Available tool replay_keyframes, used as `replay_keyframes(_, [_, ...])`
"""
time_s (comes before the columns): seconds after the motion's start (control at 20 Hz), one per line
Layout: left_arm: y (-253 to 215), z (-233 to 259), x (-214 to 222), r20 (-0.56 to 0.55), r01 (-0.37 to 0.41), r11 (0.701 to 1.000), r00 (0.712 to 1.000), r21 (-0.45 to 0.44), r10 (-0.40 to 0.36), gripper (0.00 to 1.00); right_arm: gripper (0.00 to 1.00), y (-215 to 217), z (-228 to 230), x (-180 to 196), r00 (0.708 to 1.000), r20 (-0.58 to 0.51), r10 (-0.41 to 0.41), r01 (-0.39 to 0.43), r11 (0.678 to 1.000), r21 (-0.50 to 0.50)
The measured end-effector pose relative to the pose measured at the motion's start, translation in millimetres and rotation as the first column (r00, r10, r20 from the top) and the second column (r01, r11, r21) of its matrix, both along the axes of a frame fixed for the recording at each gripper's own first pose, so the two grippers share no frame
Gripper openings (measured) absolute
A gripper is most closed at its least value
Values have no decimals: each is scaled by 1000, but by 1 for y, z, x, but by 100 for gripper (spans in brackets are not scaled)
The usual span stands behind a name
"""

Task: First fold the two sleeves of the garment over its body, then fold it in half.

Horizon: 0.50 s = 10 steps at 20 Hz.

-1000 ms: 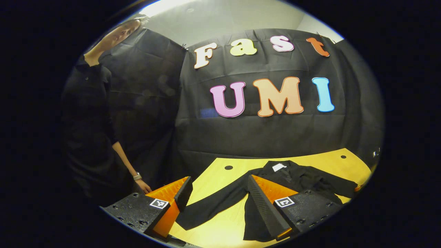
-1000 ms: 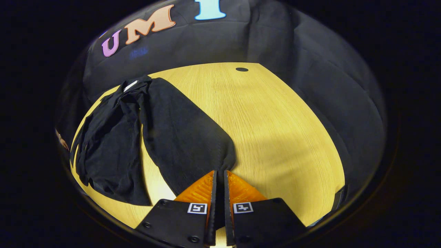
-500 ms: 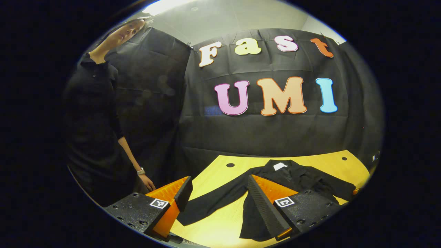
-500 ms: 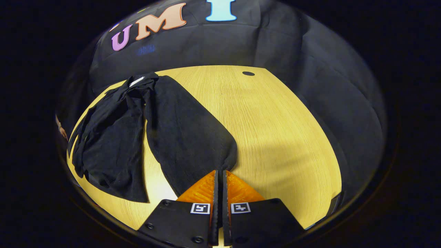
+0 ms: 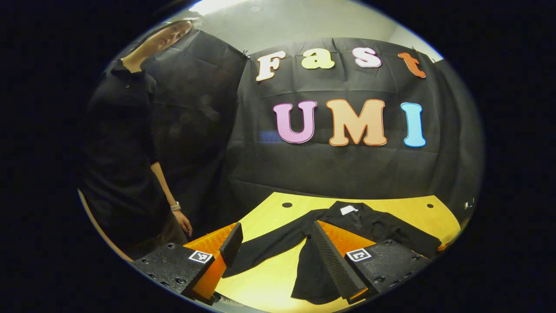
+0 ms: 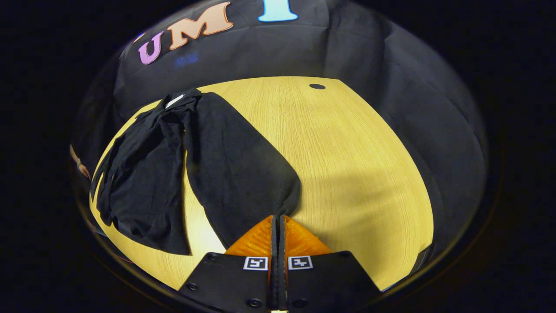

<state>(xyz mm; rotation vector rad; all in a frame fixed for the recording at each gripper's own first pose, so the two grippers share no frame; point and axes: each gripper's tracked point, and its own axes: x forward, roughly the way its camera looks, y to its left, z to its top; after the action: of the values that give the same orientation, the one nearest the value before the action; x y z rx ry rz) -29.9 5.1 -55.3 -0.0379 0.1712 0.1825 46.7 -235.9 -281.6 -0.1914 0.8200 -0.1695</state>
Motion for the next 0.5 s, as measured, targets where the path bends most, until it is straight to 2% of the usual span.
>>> replay_keyframes(0.05, [-1, -1, 1, -3, 2, 1000, 1000, 0, -2, 95, 3, 0, 0, -1, 1000, -4, -3, 3, 1000, -5])
replay_keyframes(0.1, [-1, -2, 2, -2, 8, 1000, 1000, -2, -8, 98, 2, 0, -1, -1, 1000, -7, -10, 10, 1000, -7])
replay_keyframes(0.2, [-3, -2, 6, -1, 22, 1000, 1000, -10, -22, 95, 2, 0, 0, -1, 999, -11, -30, 30, 999, -12])
replay_keyframes(0.3, [-1, -6, 11, -6, 30, 999, 1000, -10, -30, 98, 2, 1, 0, 0, 999, -17, -45, 44, 999, -22])
replay_keyframes(0.5, [6, -9, 26, -17, 92, 996, 996, 11, -92, 99, 2, 10, 12, 3, 998, -12, -66, 66, 998, -10])
